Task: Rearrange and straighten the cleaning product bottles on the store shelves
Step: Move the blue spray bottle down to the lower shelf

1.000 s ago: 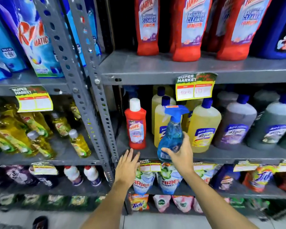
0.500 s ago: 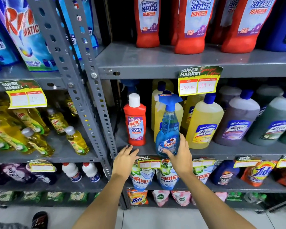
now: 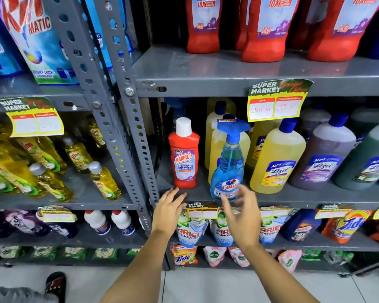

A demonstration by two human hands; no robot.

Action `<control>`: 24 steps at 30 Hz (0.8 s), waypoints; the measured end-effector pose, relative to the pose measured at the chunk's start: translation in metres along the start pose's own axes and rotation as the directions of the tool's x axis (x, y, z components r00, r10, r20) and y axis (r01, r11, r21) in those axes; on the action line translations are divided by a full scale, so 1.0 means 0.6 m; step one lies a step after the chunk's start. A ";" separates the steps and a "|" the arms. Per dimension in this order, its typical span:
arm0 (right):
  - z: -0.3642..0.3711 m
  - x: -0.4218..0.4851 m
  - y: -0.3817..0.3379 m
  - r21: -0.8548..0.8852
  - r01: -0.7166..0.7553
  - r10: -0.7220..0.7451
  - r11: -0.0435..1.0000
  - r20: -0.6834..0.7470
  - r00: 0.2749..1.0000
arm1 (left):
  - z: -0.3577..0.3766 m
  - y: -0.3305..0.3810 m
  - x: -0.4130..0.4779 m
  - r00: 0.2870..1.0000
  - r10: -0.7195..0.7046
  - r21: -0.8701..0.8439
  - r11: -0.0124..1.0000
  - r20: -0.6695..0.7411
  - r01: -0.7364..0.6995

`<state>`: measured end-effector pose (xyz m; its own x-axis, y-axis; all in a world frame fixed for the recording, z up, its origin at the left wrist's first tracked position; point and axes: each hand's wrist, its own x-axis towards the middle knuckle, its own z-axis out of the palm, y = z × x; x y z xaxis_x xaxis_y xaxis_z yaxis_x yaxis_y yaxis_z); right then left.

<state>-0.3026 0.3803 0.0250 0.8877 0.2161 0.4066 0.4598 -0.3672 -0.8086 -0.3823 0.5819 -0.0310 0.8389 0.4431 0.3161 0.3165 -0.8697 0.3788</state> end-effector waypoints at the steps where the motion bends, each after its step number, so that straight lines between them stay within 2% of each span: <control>1: 0.007 -0.002 -0.023 0.037 0.083 -0.084 0.996 0.024 0.996 | 0.003 0.001 0.000 1.000 -0.011 -0.011 1.000 -0.011 0.010; 3: 0.029 0.016 -0.076 0.104 0.179 -0.191 0.978 0.119 0.974 | 0.008 0.005 -0.002 1.000 -0.018 0.001 1.000 -0.005 0.018; 5: 0.057 0.051 -0.126 0.174 0.170 -0.203 0.970 0.191 0.960 | 0.008 0.008 -0.002 1.000 0.006 0.058 0.998 0.003 -0.006; 10: 0.118 0.126 -0.172 0.093 -0.025 0.000 0.995 0.261 0.965 | 0.004 0.013 -0.005 0.997 0.062 0.135 0.989 -0.035 -0.057; 13: 0.143 0.155 -0.157 0.088 -0.174 0.134 0.981 0.338 0.932 | 0.004 0.014 -0.005 0.999 0.027 0.099 0.995 -0.040 -0.023; 16: 0.163 0.169 -0.134 0.060 -0.241 0.200 0.969 0.386 0.901 | 0.002 0.017 -0.006 0.999 0.019 0.098 0.995 -0.046 -0.015; 19: 0.169 0.169 -0.123 0.045 -0.203 0.173 0.978 0.368 0.914 | 0.000 0.018 -0.004 0.998 0.037 0.114 0.993 -0.053 -0.031; 24: 0.153 0.144 -0.122 0.011 -0.018 0.014 1.000 0.309 0.951 | 0.008 0.015 -0.004 0.997 0.068 0.177 0.982 -0.037 -0.061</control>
<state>-0.2618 0.5088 0.0801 0.8429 0.4796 0.2440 0.4431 -0.3613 -0.8205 -0.3795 0.5722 -0.0326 0.8417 0.3904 0.3731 0.3385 -0.9197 0.1987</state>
